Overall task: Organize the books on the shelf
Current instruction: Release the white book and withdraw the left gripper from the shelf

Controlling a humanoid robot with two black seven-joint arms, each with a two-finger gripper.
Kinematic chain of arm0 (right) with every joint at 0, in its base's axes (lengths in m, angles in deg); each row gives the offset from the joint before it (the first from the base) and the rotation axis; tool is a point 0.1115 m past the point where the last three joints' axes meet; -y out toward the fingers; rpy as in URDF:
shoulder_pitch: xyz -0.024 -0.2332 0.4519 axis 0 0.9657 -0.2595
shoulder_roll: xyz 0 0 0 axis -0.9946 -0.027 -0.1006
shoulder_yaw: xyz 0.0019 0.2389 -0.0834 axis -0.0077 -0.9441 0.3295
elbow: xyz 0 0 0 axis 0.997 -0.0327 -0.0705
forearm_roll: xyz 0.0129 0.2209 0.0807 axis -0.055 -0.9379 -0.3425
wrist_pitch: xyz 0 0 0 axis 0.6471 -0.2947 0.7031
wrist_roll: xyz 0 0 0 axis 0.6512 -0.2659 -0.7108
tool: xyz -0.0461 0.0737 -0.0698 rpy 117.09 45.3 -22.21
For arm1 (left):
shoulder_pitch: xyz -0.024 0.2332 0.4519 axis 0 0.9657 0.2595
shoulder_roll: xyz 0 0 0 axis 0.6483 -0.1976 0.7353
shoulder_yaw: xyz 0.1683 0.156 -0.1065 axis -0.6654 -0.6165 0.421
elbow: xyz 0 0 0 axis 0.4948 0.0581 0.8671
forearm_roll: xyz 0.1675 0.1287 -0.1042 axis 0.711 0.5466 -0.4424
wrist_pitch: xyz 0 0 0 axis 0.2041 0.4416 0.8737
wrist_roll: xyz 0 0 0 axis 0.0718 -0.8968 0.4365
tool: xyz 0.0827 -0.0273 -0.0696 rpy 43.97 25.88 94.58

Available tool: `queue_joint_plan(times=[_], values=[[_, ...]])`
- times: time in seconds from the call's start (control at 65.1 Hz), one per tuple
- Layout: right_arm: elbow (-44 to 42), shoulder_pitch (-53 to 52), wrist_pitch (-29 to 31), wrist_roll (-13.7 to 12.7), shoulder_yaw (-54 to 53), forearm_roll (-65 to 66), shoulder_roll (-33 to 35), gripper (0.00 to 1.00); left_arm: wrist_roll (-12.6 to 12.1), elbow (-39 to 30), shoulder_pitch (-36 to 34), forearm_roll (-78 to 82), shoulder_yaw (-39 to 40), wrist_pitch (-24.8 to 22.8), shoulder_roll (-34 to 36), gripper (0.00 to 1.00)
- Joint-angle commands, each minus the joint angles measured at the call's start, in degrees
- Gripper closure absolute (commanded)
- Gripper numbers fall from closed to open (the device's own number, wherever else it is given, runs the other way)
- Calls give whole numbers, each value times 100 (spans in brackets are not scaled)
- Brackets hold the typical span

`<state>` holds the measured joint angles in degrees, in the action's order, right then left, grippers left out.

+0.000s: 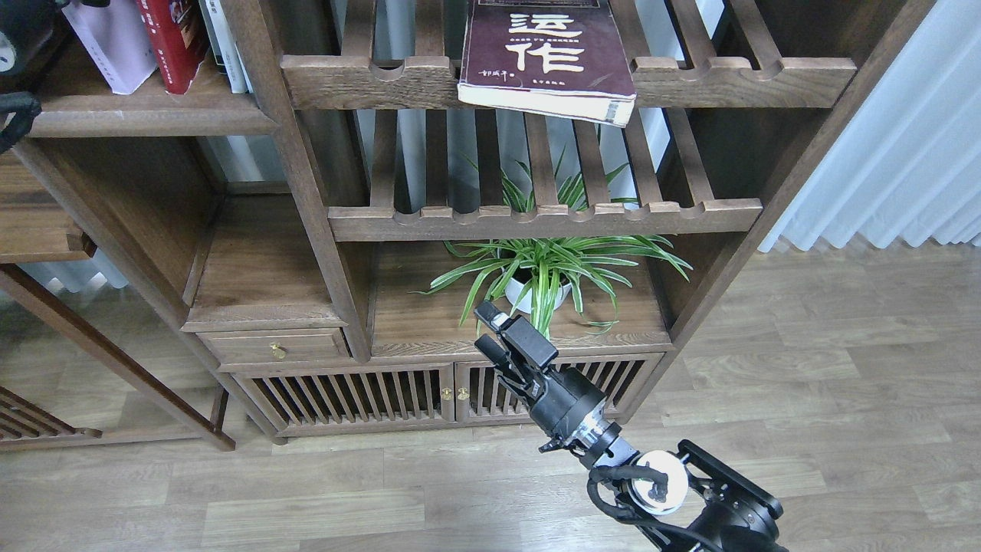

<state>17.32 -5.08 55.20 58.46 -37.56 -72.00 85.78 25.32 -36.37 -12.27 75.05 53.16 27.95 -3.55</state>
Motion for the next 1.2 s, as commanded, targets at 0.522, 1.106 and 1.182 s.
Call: queue_joint_plan(times=[0.522,1.106,1.182], values=[[1,8,0,0,15,35,0,2,1020,-456,130,-923,375,-25,31,37],[1,-45,0,0,24,26,0,2,1776,-1923,1439,-2452,559,-51,13,14],[36,-54,0,0,-38,17,0,2,1776,-2468,1896,-2689,709,-192,-4,12]])
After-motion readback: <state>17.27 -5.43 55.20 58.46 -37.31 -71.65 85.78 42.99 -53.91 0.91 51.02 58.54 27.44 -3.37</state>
